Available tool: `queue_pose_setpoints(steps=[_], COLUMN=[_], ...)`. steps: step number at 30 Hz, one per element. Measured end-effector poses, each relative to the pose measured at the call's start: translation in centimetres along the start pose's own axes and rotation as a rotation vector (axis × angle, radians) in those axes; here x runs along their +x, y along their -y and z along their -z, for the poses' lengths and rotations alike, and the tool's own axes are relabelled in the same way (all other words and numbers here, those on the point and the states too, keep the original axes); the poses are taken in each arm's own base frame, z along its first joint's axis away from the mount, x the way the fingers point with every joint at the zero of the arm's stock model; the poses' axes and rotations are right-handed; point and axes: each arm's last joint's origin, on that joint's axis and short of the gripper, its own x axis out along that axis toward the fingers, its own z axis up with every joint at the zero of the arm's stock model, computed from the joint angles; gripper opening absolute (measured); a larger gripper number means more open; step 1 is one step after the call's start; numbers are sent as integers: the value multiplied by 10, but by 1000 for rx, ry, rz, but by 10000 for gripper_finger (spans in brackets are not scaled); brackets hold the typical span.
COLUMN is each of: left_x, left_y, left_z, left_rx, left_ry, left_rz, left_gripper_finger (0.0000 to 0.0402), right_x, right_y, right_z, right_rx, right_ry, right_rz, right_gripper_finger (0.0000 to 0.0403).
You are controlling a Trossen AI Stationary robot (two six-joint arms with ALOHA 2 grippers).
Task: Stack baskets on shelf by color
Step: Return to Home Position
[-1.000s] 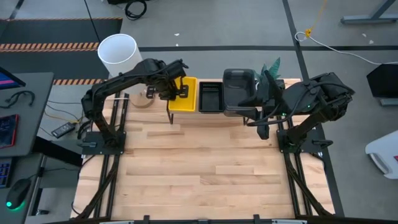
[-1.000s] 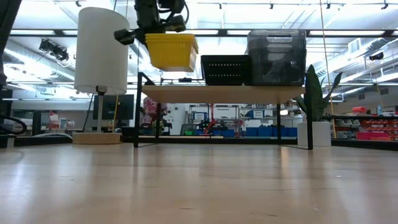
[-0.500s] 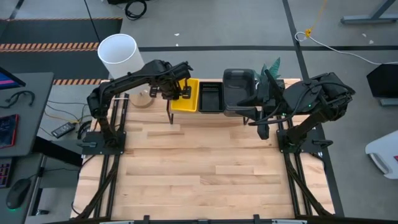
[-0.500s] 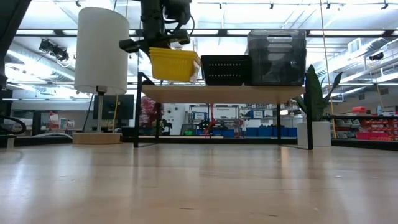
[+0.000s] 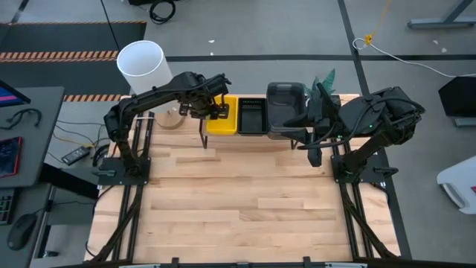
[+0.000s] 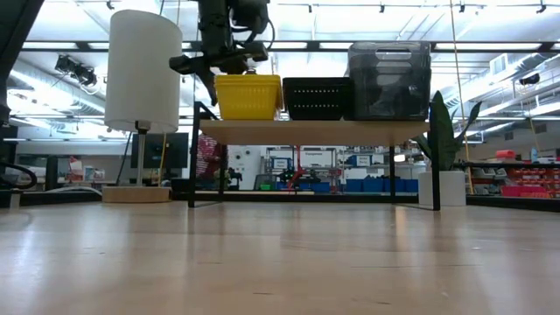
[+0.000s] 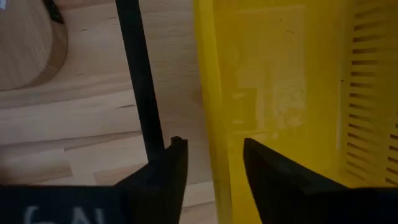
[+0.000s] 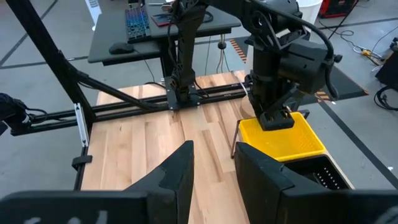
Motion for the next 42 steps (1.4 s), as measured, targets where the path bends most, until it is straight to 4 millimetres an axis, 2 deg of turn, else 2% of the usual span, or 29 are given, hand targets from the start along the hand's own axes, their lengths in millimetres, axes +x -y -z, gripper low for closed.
queue_pose_setpoints(steps=[6,10,13,21,31,36,42], left_x=[-12,-28,-43,-87,-130,-155,-173], left_y=[-5,-10,-11,-14,-20,-21,-26], left_z=[3,8,14,41,64,74,83], left_rx=[72,155,253,634,671,774,946], left_ry=[6,22,54,218,375,525,673], left_rz=[29,81,149,303,510,635,690], left_gripper_finger=[182,180,172,145,122,122,121], right_x=[-3,-13,-18,-23,-22,-21,-21], right_y=[2,10,15,17,19,21,20], right_z=[0,4,7,13,10,10,8], right_rx=[6,18,22,-30,-13,-6,1], right_ry=[1,-21,-29,-81,-59,-55,-38], right_rz=[0,21,75,66,74,92,86], right_gripper_finger=[121,121,121,121,121,121,121])
